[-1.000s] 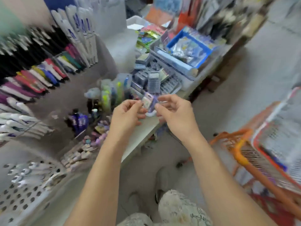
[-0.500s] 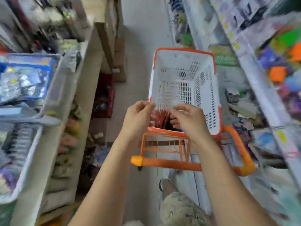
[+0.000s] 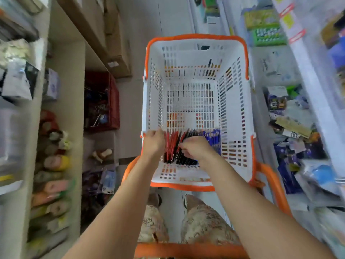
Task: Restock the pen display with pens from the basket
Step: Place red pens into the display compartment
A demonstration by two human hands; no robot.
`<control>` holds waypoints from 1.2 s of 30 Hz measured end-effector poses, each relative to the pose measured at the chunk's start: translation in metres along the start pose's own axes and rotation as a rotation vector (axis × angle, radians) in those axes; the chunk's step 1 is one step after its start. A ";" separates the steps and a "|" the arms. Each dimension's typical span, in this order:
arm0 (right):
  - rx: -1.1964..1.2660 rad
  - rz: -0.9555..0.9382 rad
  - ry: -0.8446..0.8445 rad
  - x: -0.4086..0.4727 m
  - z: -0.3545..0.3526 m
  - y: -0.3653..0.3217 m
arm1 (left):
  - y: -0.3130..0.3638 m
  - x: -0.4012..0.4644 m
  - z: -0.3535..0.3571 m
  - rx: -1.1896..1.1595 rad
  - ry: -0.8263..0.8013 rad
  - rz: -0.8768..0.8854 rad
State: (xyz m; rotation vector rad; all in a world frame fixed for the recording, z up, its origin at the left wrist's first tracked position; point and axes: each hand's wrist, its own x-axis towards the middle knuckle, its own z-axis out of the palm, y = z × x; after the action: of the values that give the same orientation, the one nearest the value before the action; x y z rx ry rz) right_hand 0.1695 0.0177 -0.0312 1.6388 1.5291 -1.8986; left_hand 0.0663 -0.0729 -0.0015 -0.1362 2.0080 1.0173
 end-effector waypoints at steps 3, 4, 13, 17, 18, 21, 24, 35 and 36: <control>0.031 0.109 -0.014 0.034 0.034 0.013 | -0.022 0.036 0.008 0.131 -0.026 -0.063; 0.056 0.136 -0.003 0.045 0.044 0.015 | -0.027 0.042 0.010 0.180 -0.052 -0.067; 0.076 0.193 0.189 0.099 0.077 0.046 | -0.021 0.042 0.014 0.286 -0.129 -0.077; -0.019 0.136 0.300 0.104 0.081 0.057 | -0.024 0.050 0.017 0.279 -0.145 -0.141; -0.046 0.118 0.321 0.106 0.081 0.059 | -0.025 0.052 0.017 0.268 -0.148 -0.151; -0.148 0.097 0.378 0.114 0.080 0.059 | -0.029 0.055 0.017 0.232 -0.141 -0.148; -0.238 0.094 0.433 0.125 0.079 0.058 | -0.036 0.057 0.017 0.225 -0.139 -0.136; -0.284 0.123 0.395 0.140 0.068 0.051 | -0.033 0.055 0.017 0.178 -0.150 -0.125; -0.287 0.123 0.391 0.139 0.067 0.052 | -0.032 0.054 0.017 0.176 -0.157 -0.125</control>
State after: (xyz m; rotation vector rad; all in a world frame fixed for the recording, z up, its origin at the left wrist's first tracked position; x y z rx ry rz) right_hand 0.1149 0.0043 -0.1835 1.9885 1.6953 -1.2759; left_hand 0.0577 -0.0682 -0.0656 -0.0827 1.9097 0.7454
